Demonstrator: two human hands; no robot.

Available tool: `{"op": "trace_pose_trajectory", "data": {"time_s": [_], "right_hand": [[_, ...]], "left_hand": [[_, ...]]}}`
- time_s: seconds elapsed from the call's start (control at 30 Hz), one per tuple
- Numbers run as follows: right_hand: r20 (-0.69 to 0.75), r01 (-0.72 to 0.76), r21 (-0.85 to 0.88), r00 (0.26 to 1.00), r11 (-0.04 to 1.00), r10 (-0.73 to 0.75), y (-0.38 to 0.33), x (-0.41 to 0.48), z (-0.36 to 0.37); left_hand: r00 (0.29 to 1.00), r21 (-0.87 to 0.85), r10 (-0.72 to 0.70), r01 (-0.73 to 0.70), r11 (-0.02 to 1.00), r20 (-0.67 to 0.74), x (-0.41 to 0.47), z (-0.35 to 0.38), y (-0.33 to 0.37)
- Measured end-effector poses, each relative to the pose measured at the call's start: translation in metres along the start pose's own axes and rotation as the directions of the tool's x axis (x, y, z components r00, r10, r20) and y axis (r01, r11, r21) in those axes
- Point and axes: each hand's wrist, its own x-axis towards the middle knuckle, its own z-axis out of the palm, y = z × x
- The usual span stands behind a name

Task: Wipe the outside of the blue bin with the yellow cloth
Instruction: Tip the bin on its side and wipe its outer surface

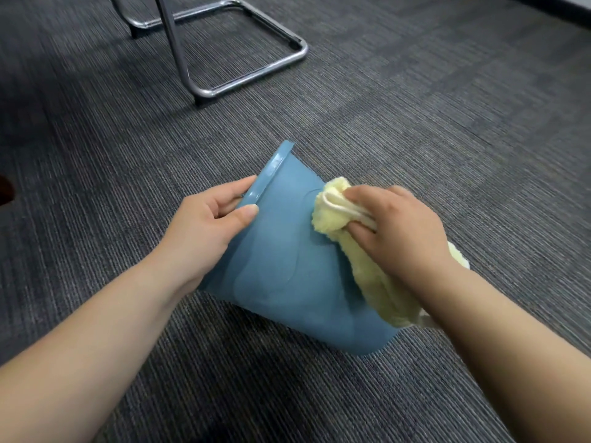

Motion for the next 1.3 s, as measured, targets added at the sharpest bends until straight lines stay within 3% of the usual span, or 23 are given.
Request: {"op": "trace_pose_trajectory", "data": {"time_s": [0.07,0.3,0.4,0.53,0.8,0.97,1.07,1.17,1.3], "right_hand": [[0.018,-0.028,-0.039,0.999,0.999,0.029,0.007,-0.004,0.0],[0.101,0.224,0.083,0.968,0.971,-0.231,-0.023,-0.028,0.001],[0.089,0.12,0.097,0.988,0.988,-0.128,-0.01,-0.02,0.004],[0.031,-0.018,-0.016,0.999,1.0,0.019,0.01,-0.013,0.006],[0.083,0.235,0.077,0.967,0.969,-0.241,-0.015,-0.028,0.007],[0.061,0.009,-0.047,0.998,0.999,-0.006,0.02,-0.027,0.005],[0.054,0.107,-0.14,0.993,0.984,-0.101,0.022,-0.037,0.005],[0.061,0.188,-0.068,0.981,0.98,-0.184,0.016,-0.045,0.009],[0.05,0.025,-0.015,0.998,1.0,-0.025,0.028,-0.042,0.008]], "left_hand": [[1.0,0.0,0.008,-0.008,1.0,-0.015,-0.002,0.0,-0.001],[0.997,-0.034,0.003,-0.006,0.999,-0.075,-0.001,0.0,-0.004],[0.996,-0.079,-0.015,0.008,0.997,-0.089,-0.001,0.001,-0.005],[0.994,-0.126,-0.038,0.025,0.992,-0.103,-0.003,0.001,-0.006],[0.985,-0.165,-0.093,0.068,0.984,-0.147,-0.001,0.0,-0.007],[0.974,-0.184,-0.128,0.093,0.978,-0.186,0.0,-0.003,-0.008],[0.968,-0.184,-0.138,0.1,0.978,-0.208,0.001,-0.006,-0.01],[0.964,-0.172,-0.137,0.099,0.98,-0.229,0.001,-0.006,-0.011],[0.956,-0.177,-0.177,0.137,0.975,-0.235,0.002,-0.007,-0.012]]}}
